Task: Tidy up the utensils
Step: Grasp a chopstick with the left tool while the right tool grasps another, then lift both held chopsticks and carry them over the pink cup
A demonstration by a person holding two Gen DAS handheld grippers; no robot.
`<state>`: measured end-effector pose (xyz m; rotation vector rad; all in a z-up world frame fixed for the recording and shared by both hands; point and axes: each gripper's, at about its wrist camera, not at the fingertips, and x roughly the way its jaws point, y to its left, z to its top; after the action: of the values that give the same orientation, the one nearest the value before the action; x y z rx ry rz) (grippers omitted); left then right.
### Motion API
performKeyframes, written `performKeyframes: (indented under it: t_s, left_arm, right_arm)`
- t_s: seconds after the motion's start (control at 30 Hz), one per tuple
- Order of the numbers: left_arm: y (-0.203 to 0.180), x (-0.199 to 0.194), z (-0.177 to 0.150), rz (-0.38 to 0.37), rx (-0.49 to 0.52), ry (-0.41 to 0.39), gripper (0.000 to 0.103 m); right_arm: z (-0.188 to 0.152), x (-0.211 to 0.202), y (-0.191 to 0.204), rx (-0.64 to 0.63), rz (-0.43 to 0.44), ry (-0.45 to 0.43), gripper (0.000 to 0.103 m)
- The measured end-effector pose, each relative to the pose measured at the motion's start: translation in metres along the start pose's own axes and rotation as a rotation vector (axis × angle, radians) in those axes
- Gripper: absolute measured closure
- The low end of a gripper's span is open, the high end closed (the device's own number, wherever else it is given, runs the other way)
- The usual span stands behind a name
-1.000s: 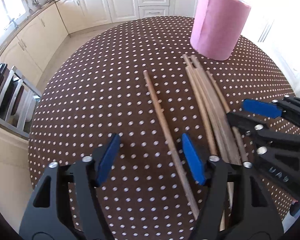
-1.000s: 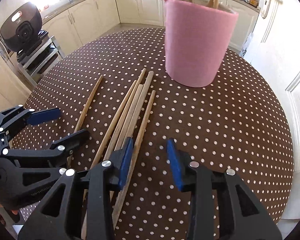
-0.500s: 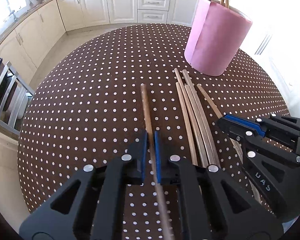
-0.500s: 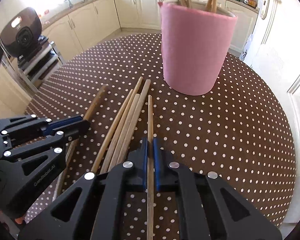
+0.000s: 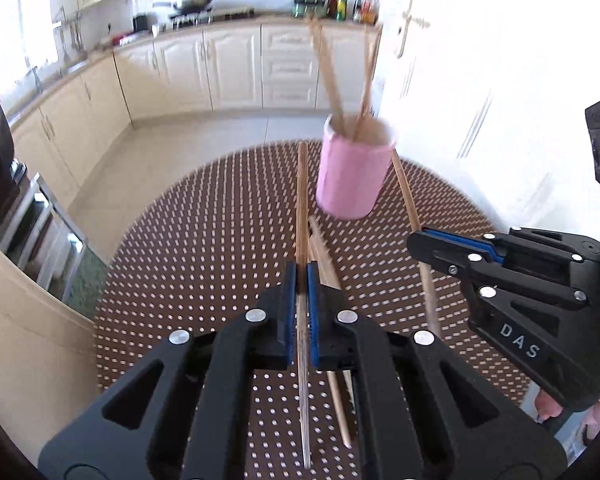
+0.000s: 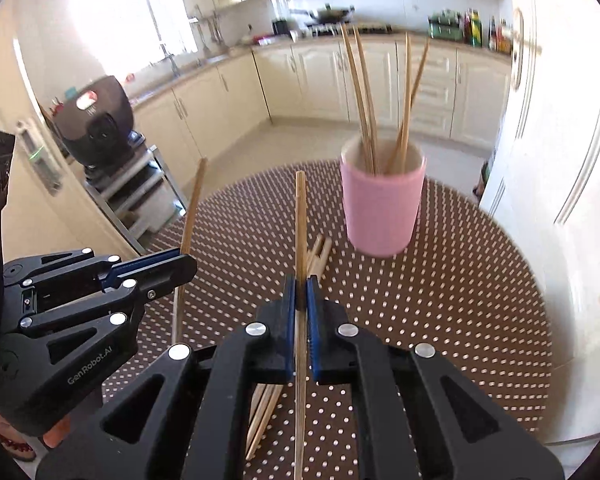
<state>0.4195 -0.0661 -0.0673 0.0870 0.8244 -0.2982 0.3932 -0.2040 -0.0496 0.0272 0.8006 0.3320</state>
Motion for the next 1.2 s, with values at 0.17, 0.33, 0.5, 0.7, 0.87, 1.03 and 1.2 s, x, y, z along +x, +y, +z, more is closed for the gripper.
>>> performKeyframes:
  t_s: [0.17,0.33,0.5,0.7,0.87,1.03,1.2]
  left_arm:
    - [-0.017,-0.038,0.003,0.012,0.027,-0.066,0.097]
    - [-0.025,-0.058,0.002,0.025,0.041,-0.098,0.097]
    - [-0.032,-0.068,0.003,0.016,0.042,-0.134,0.097]
    - [-0.037,-0.082,0.011,-0.012,0.036,-0.184,0.097]
    - [-0.043,-0.085,0.027,-0.039,0.036,-0.234,0.097]
    - [-0.049,-0.079,0.045,-0.055,0.036,-0.270,0.097]
    - [-0.051,-0.077,0.064,-0.064,0.025,-0.315,0.097]
  right_arm:
    - [0.001,-0.036,0.014,-0.036,-0.008,-0.065,0.099]
    - [0.000,-0.056,0.026,-0.069,-0.018,-0.121,0.099]
    - [-0.004,-0.069,0.024,-0.079,-0.026,-0.184,0.099]
    - [0.001,-0.084,0.016,-0.076,-0.022,-0.285,0.099]
    - [0.009,-0.084,0.005,-0.067,-0.028,-0.352,0.099]
    - [0.018,-0.081,-0.002,-0.084,-0.053,-0.412,0.099]
    - [0.034,-0.083,-0.013,-0.065,-0.074,-0.498,0.099]
